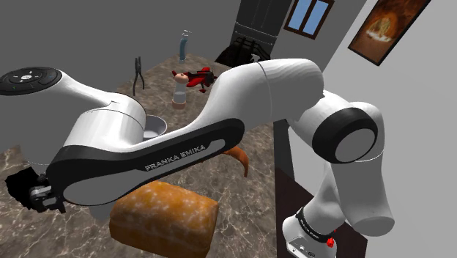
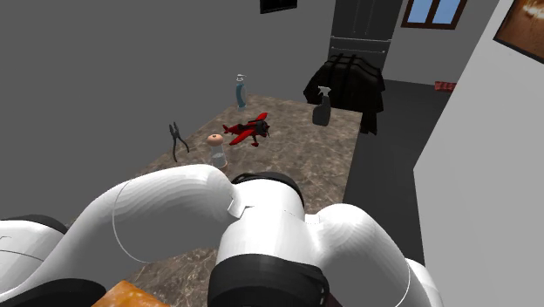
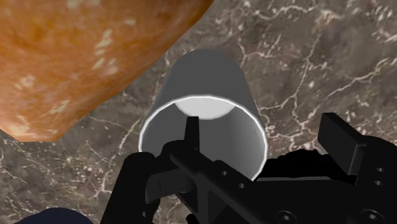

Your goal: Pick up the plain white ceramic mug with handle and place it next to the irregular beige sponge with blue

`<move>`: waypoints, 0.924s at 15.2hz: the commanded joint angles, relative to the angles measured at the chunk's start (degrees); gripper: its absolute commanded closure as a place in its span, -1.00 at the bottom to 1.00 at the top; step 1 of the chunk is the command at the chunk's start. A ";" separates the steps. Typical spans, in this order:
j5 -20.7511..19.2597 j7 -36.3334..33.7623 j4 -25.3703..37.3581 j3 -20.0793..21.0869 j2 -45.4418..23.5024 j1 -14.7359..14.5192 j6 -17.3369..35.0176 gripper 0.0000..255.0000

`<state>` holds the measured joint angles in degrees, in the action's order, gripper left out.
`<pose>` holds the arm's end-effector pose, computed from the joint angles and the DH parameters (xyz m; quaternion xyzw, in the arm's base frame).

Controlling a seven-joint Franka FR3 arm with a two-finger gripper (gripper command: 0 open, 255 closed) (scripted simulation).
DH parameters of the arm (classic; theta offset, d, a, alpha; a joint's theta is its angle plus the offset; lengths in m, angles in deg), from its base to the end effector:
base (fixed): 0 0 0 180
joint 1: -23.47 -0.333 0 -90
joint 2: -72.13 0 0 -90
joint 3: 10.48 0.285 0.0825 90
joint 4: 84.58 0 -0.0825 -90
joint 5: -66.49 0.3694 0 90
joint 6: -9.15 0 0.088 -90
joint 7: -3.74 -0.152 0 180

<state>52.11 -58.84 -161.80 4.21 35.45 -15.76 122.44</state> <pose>0.4530 0.5287 0.2956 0.9979 -0.0512 0.0364 0.0163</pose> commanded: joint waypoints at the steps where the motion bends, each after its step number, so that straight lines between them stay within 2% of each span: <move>1: 0.00 0.00 0.00 0.00 0.00 0.00 0.00 -1.00; 2: 0.00 0.00 0.00 0.00 0.00 0.00 0.00 -1.00; 6: 0.69 0.57 4.30 0.45 1.86 -0.43 -6.09 -1.00; 14: 0.69 0.57 4.29 0.45 1.86 -0.43 -6.07 -1.00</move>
